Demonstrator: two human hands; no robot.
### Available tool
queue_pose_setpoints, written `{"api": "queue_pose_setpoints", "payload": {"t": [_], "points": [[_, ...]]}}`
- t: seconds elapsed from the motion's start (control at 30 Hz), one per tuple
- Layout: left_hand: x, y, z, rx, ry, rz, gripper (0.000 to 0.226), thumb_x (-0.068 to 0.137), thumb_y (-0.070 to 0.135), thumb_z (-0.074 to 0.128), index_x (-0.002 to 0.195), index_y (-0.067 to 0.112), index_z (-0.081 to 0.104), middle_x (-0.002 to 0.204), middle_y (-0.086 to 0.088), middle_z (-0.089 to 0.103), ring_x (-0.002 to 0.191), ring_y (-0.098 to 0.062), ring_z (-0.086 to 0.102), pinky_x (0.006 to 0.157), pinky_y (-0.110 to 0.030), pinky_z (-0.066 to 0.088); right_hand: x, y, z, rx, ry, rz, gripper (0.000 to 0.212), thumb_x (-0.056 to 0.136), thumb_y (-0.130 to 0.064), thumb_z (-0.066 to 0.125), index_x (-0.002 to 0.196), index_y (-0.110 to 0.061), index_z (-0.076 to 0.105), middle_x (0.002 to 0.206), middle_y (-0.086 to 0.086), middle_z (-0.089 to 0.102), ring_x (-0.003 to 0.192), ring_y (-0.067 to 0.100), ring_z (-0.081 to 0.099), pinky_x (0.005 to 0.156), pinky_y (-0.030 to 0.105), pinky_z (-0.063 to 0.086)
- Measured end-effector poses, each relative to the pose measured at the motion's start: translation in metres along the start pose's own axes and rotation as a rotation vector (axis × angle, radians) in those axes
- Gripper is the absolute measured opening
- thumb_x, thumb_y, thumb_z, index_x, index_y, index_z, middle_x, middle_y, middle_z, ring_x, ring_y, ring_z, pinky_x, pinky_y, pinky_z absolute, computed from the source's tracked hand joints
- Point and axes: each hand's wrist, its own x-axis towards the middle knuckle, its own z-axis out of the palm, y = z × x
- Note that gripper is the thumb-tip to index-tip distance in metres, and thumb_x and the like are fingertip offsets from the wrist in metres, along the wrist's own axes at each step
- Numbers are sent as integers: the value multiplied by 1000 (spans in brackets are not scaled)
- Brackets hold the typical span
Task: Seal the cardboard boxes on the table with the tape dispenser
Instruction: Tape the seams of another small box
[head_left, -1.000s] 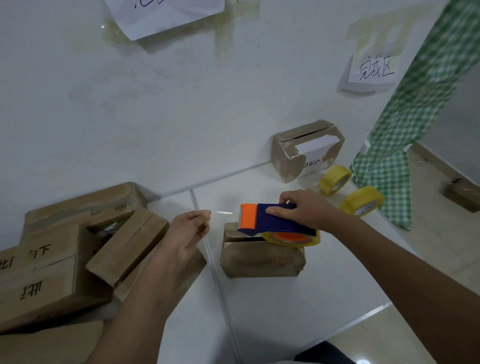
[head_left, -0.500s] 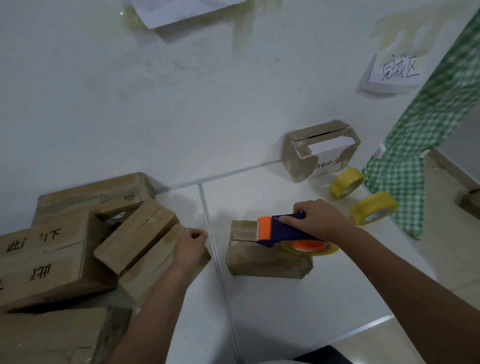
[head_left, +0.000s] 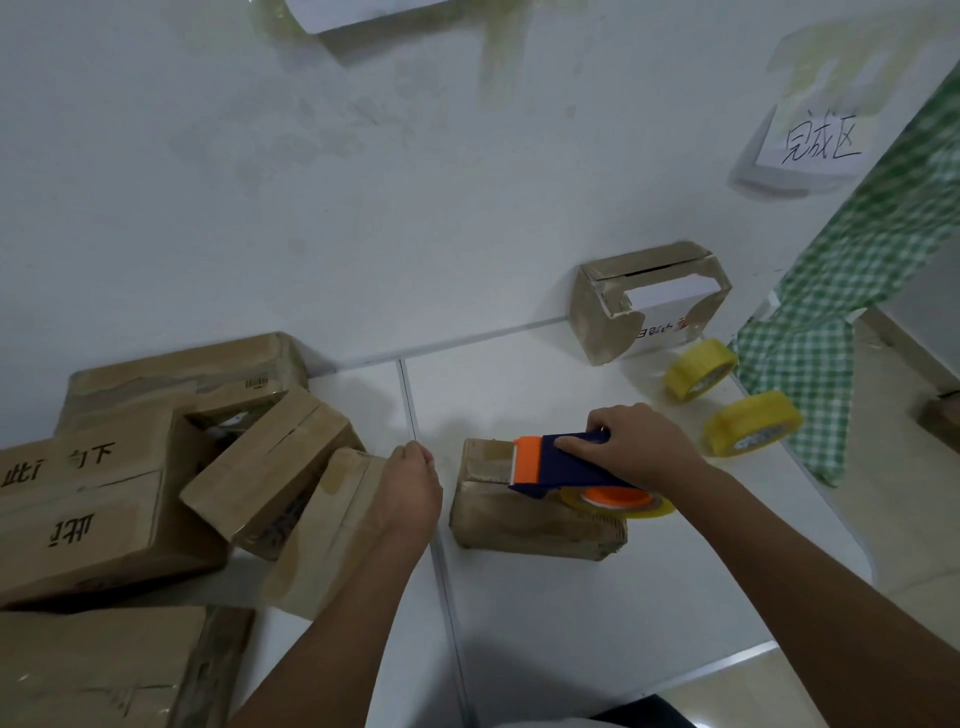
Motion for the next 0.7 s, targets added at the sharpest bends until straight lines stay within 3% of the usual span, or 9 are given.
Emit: {"api": "queue_pose_setpoints", "payload": {"t": [0.23, 0.4, 0.53, 0.63, 0.7], "points": [[-1, 0, 13, 174, -163, 49, 19, 98, 8, 47, 110, 9, 61, 112, -6, 63, 98, -19, 61, 79, -24, 41, -2, 3, -4, 21, -13, 19, 47, 79, -78, 45, 73, -32, 54, 71, -14, 56, 68, 5, 55, 60, 27, 44], [-2, -2, 26, -299, -284, -205, 21, 99, 5, 52, 114, -2, 64, 109, -18, 68, 101, -29, 63, 88, -32, 50, -1, -1, -2, 8, -6, 0, 46, 80, -77, 47, 76, -32, 54, 69, -15, 53, 66, 4, 53, 54, 23, 36], [3, -4, 31, -490, -371, -364, 22, 99, 4, 53, 118, -3, 62, 98, -12, 66, 87, -23, 63, 77, -30, 54, -1, -1, 2, 5, 6, 8, 47, 79, -78, 45, 77, -32, 54, 69, -15, 53, 66, 4, 53, 53, 22, 36], [3, -3, 35, -547, -345, -429, 30, 100, 8, 52, 129, 2, 54, 122, -17, 62, 109, -32, 61, 96, -39, 52, -1, -3, 2, -1, 12, 4, 47, 80, -78, 45, 77, -32, 55, 69, -15, 54, 65, 4, 53, 53, 22, 35], [1, -3, 36, -580, -313, -516, 36, 101, 8, 48, 136, 0, 49, 122, -17, 58, 109, -33, 59, 88, -34, 51, -2, -4, 0, -5, 13, 7, 47, 80, -78, 46, 76, -32, 55, 69, -15, 54, 65, 3, 51, 52, 22, 33]]}}
